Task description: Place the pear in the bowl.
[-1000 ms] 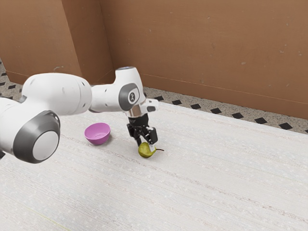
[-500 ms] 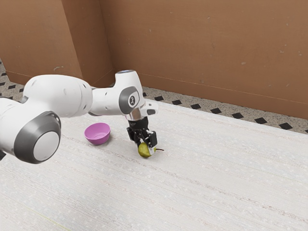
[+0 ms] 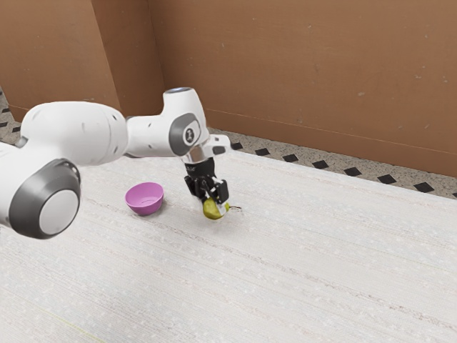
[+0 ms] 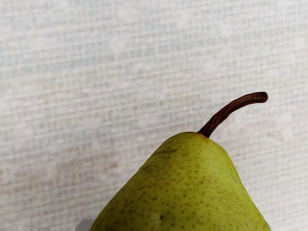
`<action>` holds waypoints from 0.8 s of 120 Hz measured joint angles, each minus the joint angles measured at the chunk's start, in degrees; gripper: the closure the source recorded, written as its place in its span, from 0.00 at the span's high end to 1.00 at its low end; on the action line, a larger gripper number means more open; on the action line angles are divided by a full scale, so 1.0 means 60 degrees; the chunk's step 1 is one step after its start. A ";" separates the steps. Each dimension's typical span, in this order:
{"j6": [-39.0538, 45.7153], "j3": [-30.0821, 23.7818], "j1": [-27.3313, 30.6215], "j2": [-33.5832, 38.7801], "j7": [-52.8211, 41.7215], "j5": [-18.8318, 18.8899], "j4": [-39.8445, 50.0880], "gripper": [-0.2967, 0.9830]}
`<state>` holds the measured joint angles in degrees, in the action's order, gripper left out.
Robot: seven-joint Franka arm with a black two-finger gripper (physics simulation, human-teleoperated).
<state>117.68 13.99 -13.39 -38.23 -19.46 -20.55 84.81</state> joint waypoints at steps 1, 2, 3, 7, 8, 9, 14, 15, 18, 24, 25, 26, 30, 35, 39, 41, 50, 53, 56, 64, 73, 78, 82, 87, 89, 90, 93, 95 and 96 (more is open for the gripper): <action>0.0002 0.0013 -0.0001 0.0030 0.0007 0.0008 0.0005 0.35; 0.0003 0.0035 -0.0003 0.0059 0.0013 0.0015 0.0012 0.34; 0.0005 0.0054 -0.0004 0.0083 0.0020 0.0022 0.0017 0.34; 0.0011 0.0130 -0.0001 0.0154 0.0047 0.0050 0.0031 0.33; 0.0012 0.0150 -0.0002 0.0167 0.0054 0.0056 0.0034 0.33; 0.0014 0.0173 -0.0004 0.0180 0.0061 0.0062 0.0036 0.33; 0.0021 0.0274 -0.0006 0.0271 0.0096 0.0091 0.0052 0.32; 0.0023 0.0292 -0.0006 0.0286 0.0103 0.0096 0.0056 0.32; 0.0027 0.0385 -0.0008 0.0385 0.0124 0.0110 0.0093 0.31; 0.0035 0.0577 -0.0008 0.0633 0.0166 0.0136 0.0254 0.30; 0.0036 0.0612 -0.0008 0.0675 0.0173 0.0140 0.0291 0.30; 0.0037 0.0653 -0.0009 0.0721 0.0180 0.0143 0.0334 0.30; 0.0041 0.0790 -0.0001 0.0910 0.0207 0.0157 0.0508 0.30; 0.0046 0.0920 0.0038 0.1148 0.0240 0.0175 0.0743 0.30; 0.0050 0.1080 0.0058 0.1280 0.0265 0.0197 0.0887 0.30; 0.0051 0.1147 0.0065 0.1340 0.0277 0.0206 0.0936 0.30; 0.0054 0.1475 0.0075 0.1500 0.0324 0.0232 0.1039 0.30; 0.0053 0.1585 0.0080 0.1551 0.0337 0.0238 0.1069 0.30; 0.0051 0.1717 0.0085 0.1588 0.0350 0.0249 0.1090 0.30; 0.0040 0.1981 0.0094 0.1675 0.0382 0.0340 0.1163 0.31; 0.0027 0.2228 0.0109 0.1753 0.0410 0.0414 0.1245 0.31; 0.0018 0.2318 0.0161 0.1758 0.0423 0.0440 0.1258 0.32; 0.0012 0.2353 0.0211 0.1750 0.0430 0.0451 0.1262 0.33; 0.0006 0.2374 0.0292 0.1715 0.0438 0.0457 0.1264 0.34; 0.0003 0.2376 0.0325 0.1689 0.0439 0.0457 0.1264 0.35; 0.0001 0.2376 0.0340 0.1673 0.0440 0.0457 0.1264 0.35; -0.0003 0.2373 0.0381 0.1626 0.0442 0.0454 0.1263 0.35; -0.0005 0.2360 0.0410 0.1586 0.0443 0.0449 0.1259 0.36; -0.0006 0.2354 0.0423 0.1568 0.0443 0.0446 0.1258 0.36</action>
<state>117.64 28.12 -10.85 -28.83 -16.80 -17.87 92.36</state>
